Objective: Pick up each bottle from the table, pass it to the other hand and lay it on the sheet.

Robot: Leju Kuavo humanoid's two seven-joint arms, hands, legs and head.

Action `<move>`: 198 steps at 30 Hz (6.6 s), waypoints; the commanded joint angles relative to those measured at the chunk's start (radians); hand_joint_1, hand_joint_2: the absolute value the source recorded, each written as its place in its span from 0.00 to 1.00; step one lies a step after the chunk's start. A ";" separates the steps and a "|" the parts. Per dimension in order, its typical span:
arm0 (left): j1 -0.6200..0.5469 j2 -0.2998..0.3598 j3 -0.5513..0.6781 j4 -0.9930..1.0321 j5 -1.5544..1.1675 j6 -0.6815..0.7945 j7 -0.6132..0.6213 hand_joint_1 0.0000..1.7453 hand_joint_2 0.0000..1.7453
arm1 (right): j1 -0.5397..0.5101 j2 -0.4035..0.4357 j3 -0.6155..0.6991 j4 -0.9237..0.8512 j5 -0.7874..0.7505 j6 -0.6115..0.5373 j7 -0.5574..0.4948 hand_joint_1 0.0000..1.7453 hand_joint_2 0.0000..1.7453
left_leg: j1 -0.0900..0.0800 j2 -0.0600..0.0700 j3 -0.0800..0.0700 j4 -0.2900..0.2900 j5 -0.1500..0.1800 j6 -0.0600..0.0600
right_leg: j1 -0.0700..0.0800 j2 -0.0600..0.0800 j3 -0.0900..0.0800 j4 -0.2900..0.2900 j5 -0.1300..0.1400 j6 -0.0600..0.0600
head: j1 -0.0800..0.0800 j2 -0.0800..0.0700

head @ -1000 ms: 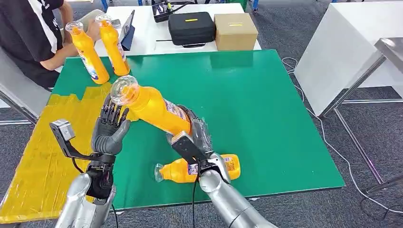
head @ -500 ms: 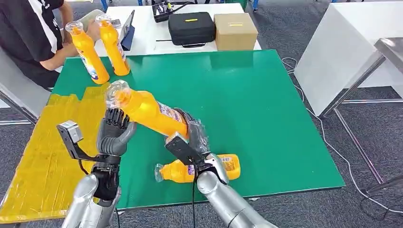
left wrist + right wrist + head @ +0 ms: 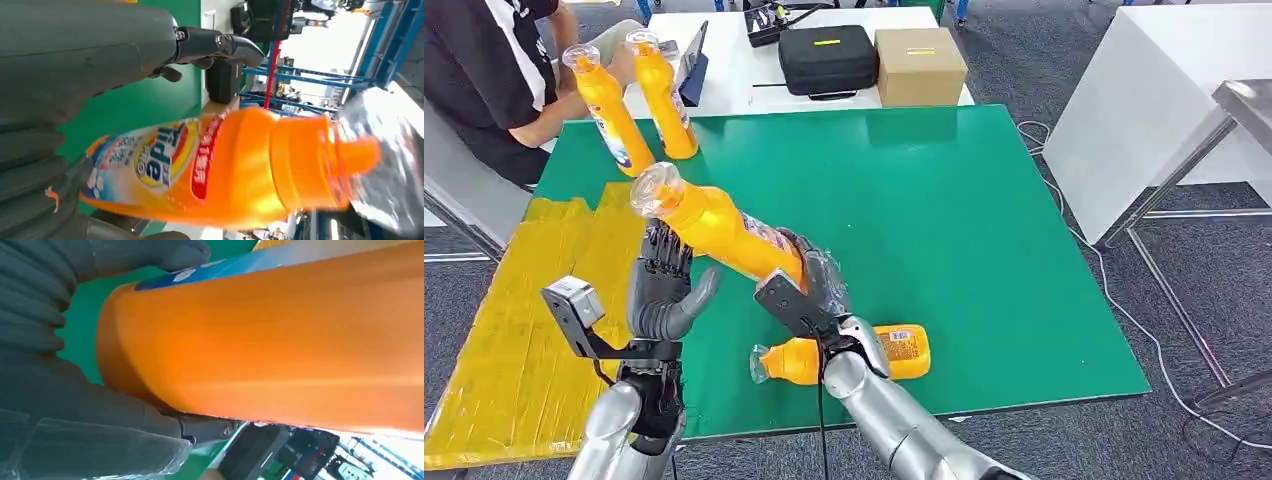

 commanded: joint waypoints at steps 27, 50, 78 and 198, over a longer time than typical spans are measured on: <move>0.007 0.005 -0.008 0.006 0.015 -0.025 -0.011 0.00 1.00 | -0.042 0.023 0.403 0.257 0.282 -0.188 -0.020 1.00 1.00 | 0.001 -0.002 0.004 -0.002 -0.001 -0.002 | 0.000 0.001 0.004 -0.002 -0.002 -0.001 | 0.000 0.000; 0.024 -0.009 0.043 -0.011 0.044 0.011 -0.073 1.00 1.00 | -0.076 0.023 0.487 0.287 0.257 -0.037 0.030 1.00 1.00 | 0.001 -0.005 0.004 -0.001 -0.001 -0.003 | 0.000 -0.001 0.003 -0.001 -0.003 -0.001 | 0.000 0.000; 0.078 0.005 0.250 -0.161 -0.037 0.104 -0.160 1.00 1.00 | 0.073 -0.093 0.083 -0.122 -0.026 -0.136 -0.211 0.00 1.00 | 0.001 -0.001 0.001 -0.001 -0.001 -0.002 | 0.000 0.001 0.000 -0.001 -0.001 -0.001 | 0.000 0.000; 0.160 0.024 0.157 -0.097 -0.439 -0.180 -0.227 0.00 0.00 | 0.383 -0.321 -0.021 -0.629 0.903 0.427 0.405 0.00 1.00 | 0.000 0.000 0.002 -0.002 -0.003 -0.003 | 0.000 0.003 0.000 -0.001 -0.001 -0.001 | 0.000 0.000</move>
